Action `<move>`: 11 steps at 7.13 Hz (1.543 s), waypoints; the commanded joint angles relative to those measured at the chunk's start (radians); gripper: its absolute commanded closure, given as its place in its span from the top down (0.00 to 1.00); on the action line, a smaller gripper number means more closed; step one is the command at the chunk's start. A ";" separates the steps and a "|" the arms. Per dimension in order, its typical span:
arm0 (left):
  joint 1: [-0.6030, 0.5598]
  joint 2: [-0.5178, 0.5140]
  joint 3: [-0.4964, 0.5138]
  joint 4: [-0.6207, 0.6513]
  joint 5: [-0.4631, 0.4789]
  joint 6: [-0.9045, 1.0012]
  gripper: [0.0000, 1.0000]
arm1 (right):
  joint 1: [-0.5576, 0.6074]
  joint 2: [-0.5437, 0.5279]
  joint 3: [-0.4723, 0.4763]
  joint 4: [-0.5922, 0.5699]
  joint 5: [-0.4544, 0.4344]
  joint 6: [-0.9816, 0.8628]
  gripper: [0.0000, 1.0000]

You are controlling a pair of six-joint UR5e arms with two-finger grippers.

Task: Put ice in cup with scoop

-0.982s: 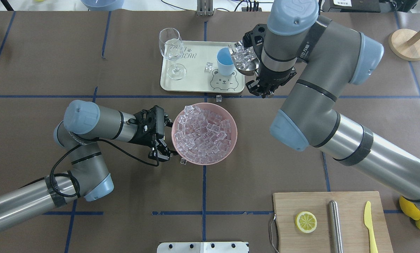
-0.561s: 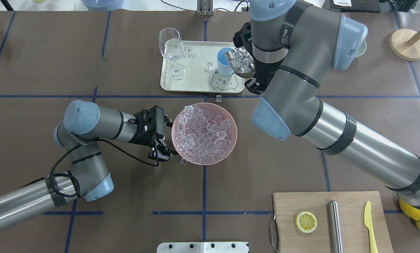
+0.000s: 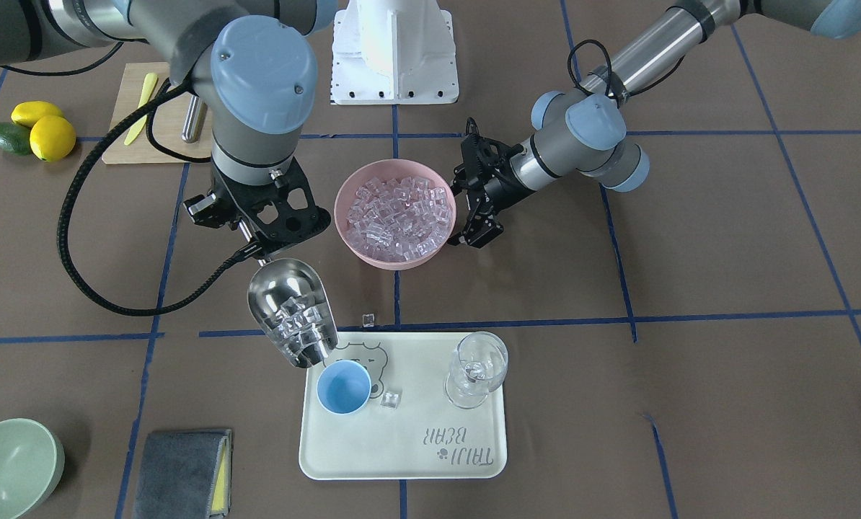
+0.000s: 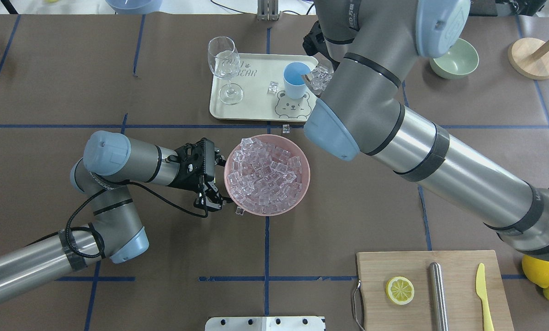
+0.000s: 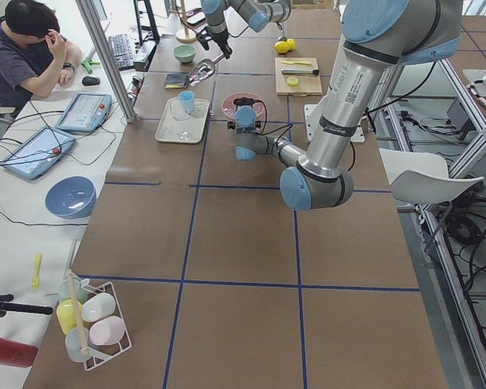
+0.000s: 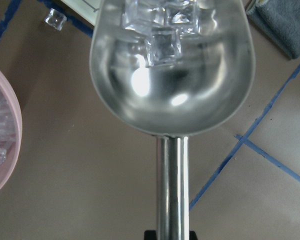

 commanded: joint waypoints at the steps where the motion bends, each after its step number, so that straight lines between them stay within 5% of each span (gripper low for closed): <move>1: 0.000 -0.001 0.000 -0.002 0.000 -0.001 1.00 | 0.001 0.008 -0.011 -0.040 -0.003 -0.055 0.00; 11: 0.000 -0.001 0.000 0.000 0.000 -0.001 1.00 | 0.018 0.059 -0.074 -0.100 -0.017 -0.212 0.00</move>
